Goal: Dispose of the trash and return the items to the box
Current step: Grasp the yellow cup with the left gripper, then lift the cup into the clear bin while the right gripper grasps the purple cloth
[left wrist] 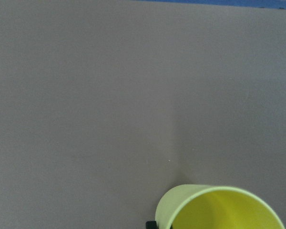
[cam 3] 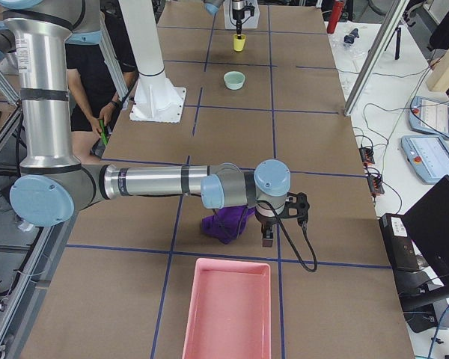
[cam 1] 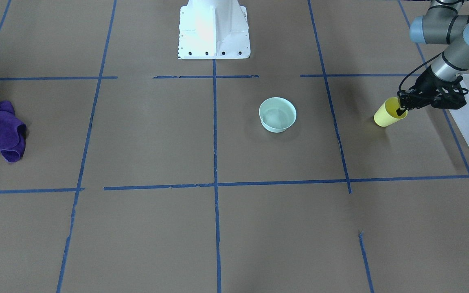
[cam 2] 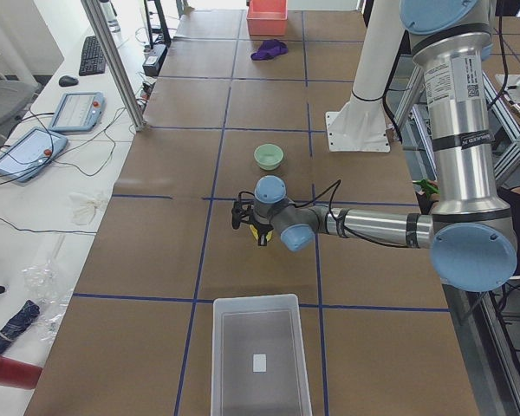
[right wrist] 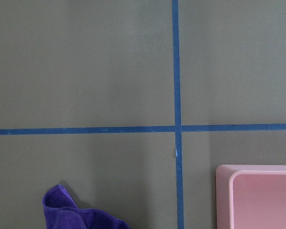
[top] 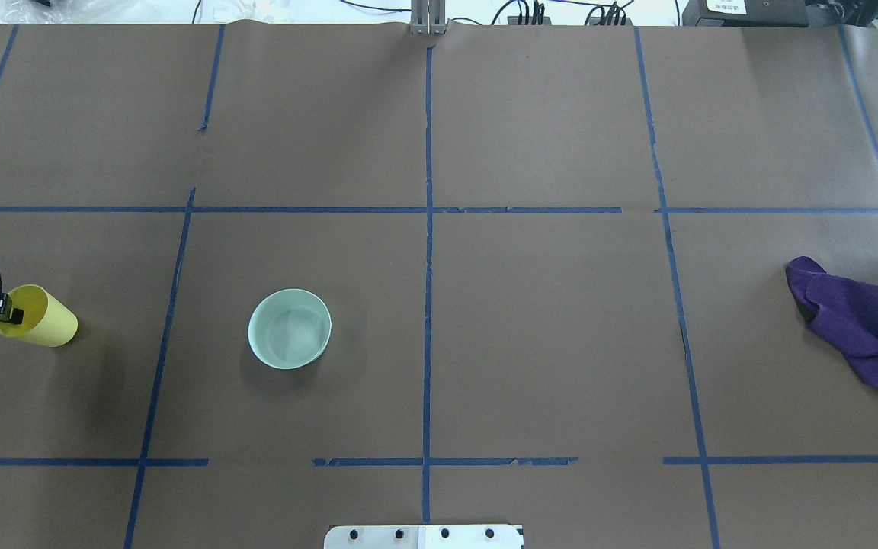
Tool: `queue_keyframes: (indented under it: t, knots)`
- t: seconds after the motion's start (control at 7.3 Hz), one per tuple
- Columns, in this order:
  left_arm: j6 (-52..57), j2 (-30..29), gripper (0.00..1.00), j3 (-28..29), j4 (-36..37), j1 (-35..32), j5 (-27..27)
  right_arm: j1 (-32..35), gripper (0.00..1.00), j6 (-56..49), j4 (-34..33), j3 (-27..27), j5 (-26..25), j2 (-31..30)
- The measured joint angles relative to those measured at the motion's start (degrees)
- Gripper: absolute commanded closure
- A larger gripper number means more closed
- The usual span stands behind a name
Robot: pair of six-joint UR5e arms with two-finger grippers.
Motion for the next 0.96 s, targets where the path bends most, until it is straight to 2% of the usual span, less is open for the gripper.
queue_keyframes:
  t: [0.27, 0.55, 0.68, 0.96]
  knots:
    - [0.25, 0.27, 1.00, -3.59, 2.25, -0.94, -2.20, -0.70, 0.00, 0.68, 0.10, 0.73, 1.42, -0.05]
    - [1.36, 0.08, 1.00, -8.73, 8.33, -2.08, -4.00, -3.92, 0.00, 3.06, 1.53, 1.97, 2.04, -0.88]
    - [4.37, -0.18, 1.00, -11.97, 13.90, -3.83, -4.21, -6.18, 0.00, 6.10, 6.33, 2.20, 0.88, -2.36]
    - [12.05, -3.55, 1.00, -15.73, 25.21, -10.39, -4.31, -13.59, 0.00, 13.20, 21.05, 2.16, -4.91, -7.45]
